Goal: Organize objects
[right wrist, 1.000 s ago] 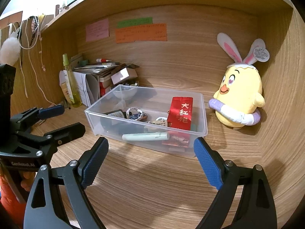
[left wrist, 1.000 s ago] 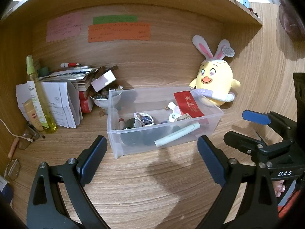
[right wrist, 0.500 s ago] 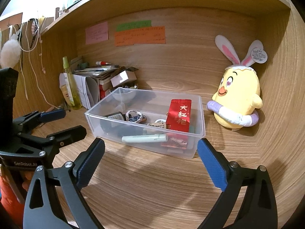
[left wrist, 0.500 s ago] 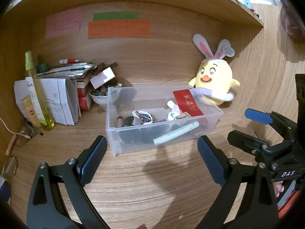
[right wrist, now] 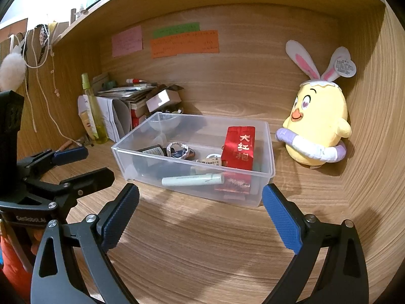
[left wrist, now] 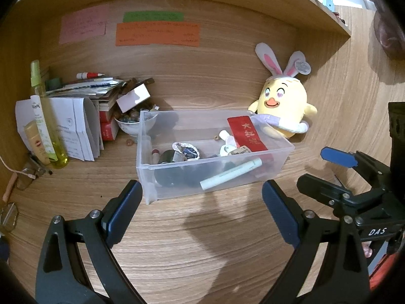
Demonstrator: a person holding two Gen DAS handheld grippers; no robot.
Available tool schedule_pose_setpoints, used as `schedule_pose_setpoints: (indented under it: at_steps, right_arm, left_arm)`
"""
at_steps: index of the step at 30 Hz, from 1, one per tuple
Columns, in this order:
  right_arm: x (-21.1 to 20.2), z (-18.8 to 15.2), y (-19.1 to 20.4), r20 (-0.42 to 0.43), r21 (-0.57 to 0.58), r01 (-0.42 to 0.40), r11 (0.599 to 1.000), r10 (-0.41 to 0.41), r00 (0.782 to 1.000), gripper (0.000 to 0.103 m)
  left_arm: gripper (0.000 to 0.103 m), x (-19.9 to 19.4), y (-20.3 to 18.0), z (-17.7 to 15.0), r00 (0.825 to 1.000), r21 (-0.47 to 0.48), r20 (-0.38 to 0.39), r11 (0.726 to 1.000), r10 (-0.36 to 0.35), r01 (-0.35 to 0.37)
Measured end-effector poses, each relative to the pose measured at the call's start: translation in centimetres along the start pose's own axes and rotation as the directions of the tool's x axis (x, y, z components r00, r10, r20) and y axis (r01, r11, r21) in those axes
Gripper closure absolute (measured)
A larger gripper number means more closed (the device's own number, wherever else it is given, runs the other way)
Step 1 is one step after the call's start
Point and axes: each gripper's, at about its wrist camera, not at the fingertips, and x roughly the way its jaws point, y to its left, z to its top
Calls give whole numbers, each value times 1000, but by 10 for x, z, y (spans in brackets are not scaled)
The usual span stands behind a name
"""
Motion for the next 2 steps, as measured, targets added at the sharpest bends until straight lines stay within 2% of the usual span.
schedule_pose_setpoints:
  at_steps: [2]
  right_arm:
    - [0,-1,0,-1,1,1,1000,-1,1000,6]
  left_arm:
    - [6,0,0,0,1000,0,-2,1000,2,-2]
